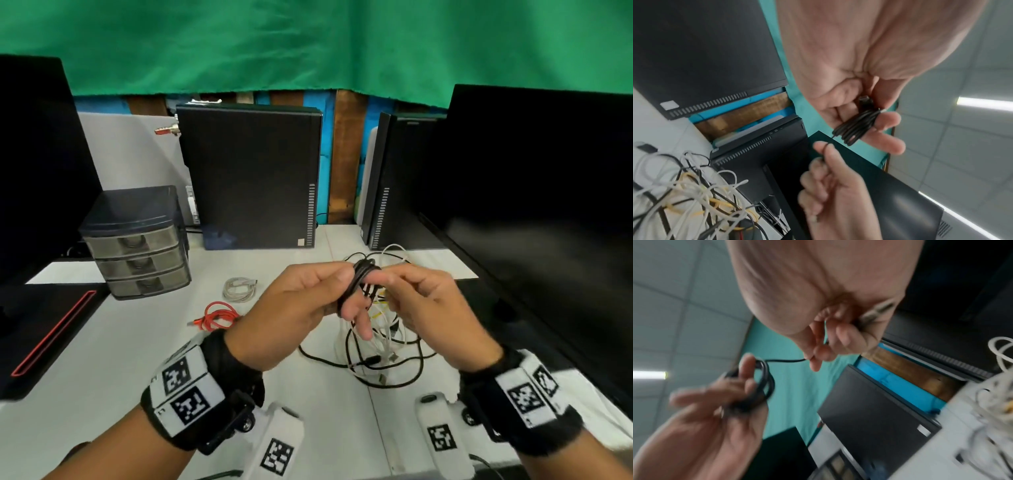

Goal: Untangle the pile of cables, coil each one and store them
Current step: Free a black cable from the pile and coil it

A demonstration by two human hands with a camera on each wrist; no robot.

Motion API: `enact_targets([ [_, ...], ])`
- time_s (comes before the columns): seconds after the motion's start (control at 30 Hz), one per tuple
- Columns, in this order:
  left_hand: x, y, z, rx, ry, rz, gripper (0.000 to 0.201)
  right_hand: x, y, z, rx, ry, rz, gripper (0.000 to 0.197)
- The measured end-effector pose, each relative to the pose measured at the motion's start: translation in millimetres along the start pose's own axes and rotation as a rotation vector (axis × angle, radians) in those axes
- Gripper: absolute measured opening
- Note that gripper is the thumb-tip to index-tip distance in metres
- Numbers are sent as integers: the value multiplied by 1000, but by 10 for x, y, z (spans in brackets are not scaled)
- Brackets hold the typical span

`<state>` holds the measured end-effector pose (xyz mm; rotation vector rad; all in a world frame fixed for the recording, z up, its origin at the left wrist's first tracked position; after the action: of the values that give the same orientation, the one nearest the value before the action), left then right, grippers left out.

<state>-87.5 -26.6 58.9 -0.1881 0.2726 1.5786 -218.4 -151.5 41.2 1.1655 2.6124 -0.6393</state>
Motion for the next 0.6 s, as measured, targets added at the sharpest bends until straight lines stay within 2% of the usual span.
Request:
enact_targets([
  [0.07, -6, -64, 41, 135, 16, 87, 41, 74, 245, 114, 28, 80, -113, 26],
  [0.13, -24, -151, 19, 125, 33, 186, 38, 173, 467, 127, 13, 152, -195, 24],
  [0.2, -43, -210, -45, -35, 36, 272, 34, 272, 615, 69, 9, 187, -271, 20],
  [0.3, -41, -178, -165, -278, 32, 298, 23, 378, 670, -99, 53, 176, -328, 19],
  [0.33, -32, -142, -200, -371, 43, 290, 20, 398, 648, -160, 86, 161, -322, 21],
  [0.43, 9, -41, -246, -650, 132, 273, 26, 432, 557, -323, 133, 135, -273, 26],
  [0.6, 55, 53, -136, -949, 364, 283, 37, 456, 491, -455, -13, 104, -83, 28],
])
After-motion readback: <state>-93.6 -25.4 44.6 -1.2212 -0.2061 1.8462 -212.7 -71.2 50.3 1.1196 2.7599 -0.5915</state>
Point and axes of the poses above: each hand's wrist, its own x-axis away from the middle knuckle, its own y-axis out of the palm, z = x × y, the point moved 4 cm from there along -x, towards the middle knuckle, and after that the axes turned 3 degrees about -y, right-handed, at the moved point
